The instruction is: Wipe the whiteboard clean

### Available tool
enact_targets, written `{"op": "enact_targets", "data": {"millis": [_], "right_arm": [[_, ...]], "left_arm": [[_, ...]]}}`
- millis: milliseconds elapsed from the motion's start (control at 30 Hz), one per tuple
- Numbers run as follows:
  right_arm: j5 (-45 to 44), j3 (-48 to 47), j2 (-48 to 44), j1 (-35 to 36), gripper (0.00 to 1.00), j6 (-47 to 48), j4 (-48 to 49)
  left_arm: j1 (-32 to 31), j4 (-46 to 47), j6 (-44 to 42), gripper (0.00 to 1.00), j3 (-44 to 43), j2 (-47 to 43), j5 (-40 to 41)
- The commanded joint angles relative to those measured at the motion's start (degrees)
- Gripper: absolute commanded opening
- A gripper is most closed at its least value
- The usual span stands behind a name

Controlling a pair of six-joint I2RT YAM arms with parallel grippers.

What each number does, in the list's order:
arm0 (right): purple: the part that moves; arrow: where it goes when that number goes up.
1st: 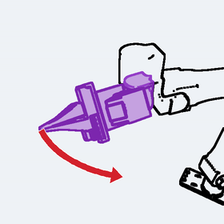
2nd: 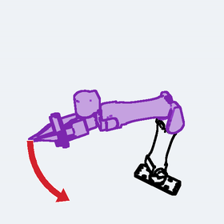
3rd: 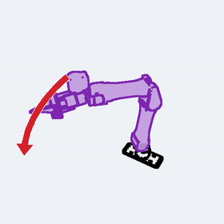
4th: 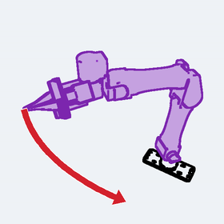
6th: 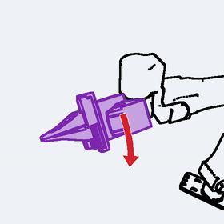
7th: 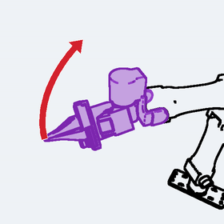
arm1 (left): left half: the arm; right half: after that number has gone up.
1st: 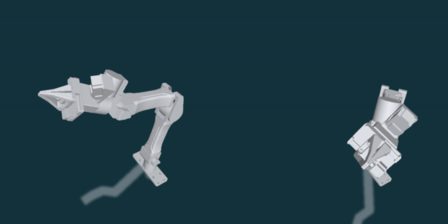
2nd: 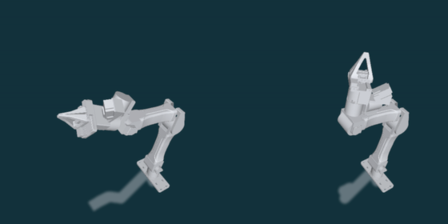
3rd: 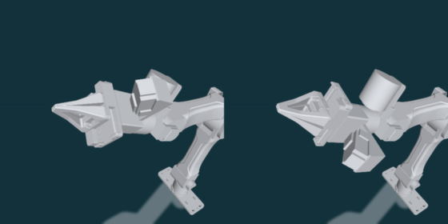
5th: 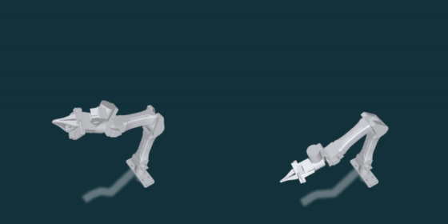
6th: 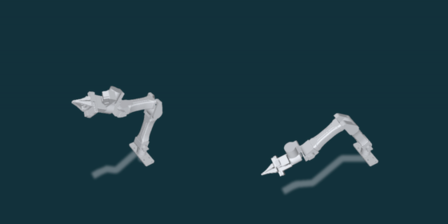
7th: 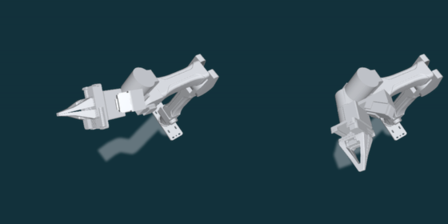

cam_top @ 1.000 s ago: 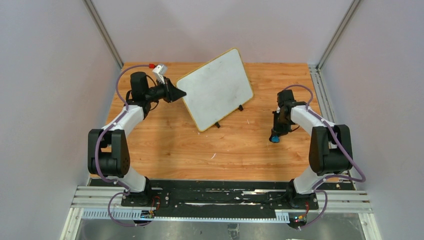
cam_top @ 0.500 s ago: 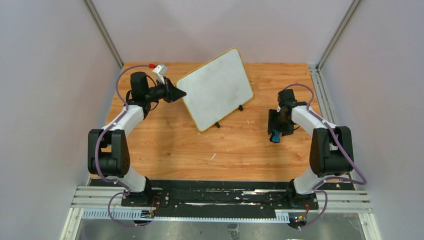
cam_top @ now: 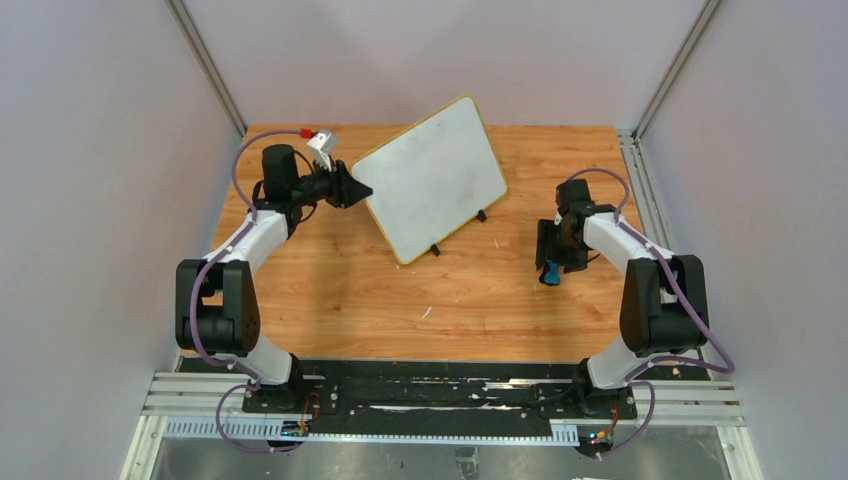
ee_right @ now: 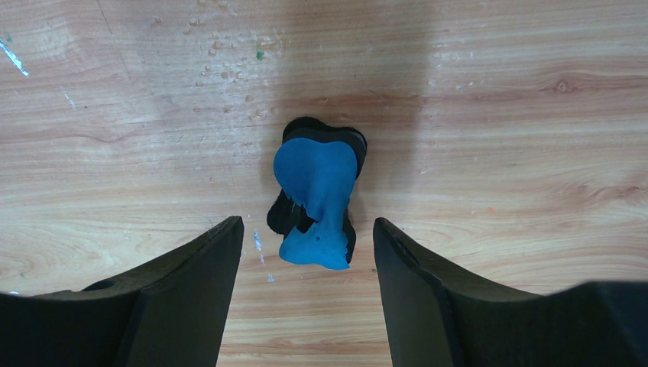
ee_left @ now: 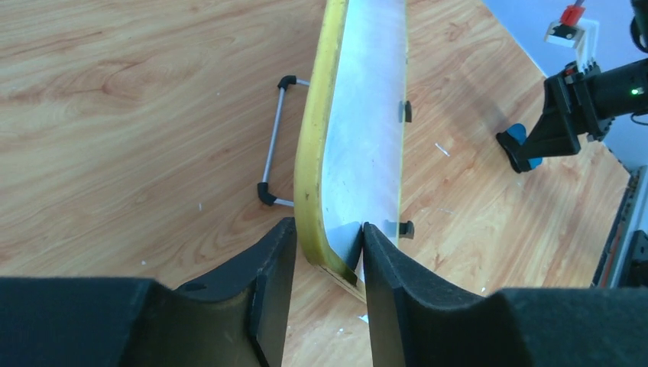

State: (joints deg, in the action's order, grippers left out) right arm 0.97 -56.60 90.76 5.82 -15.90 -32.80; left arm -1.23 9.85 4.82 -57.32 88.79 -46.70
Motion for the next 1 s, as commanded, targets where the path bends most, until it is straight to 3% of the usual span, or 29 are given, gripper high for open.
{"op": "enact_targets", "data": {"millis": [0, 267, 700, 900, 967], "right_arm": [[-0.05, 0.39, -0.51, -0.82, 0.64, -0.30, -0.08], [-0.09, 0.74, -0.94, -0.86, 0.64, -0.25, 0.08], [-0.26, 0.86, -1.21, -0.82, 0.64, -0.18, 0.10], [-3.34, 1.75, -4.35, -0.79, 0.64, -0.78, 0.54], [-3.48, 2.43, -6.74, -0.71, 0.63, -0.79, 1.36]], "left_arm": [[-0.09, -3.51, -3.55, 0.45, 0.97, -1.22, 2.92], [-0.08, -4.12, -3.50, 0.60, 0.89, -2.54, 2.52], [-0.08, -7.90, -3.64, 0.64, 0.52, -6.25, -0.86], [1.55, -10.89, -6.24, 0.66, 2.15, -9.48, 4.36], [2.81, -10.57, -6.70, 0.71, 3.40, -11.09, 7.87]]}}
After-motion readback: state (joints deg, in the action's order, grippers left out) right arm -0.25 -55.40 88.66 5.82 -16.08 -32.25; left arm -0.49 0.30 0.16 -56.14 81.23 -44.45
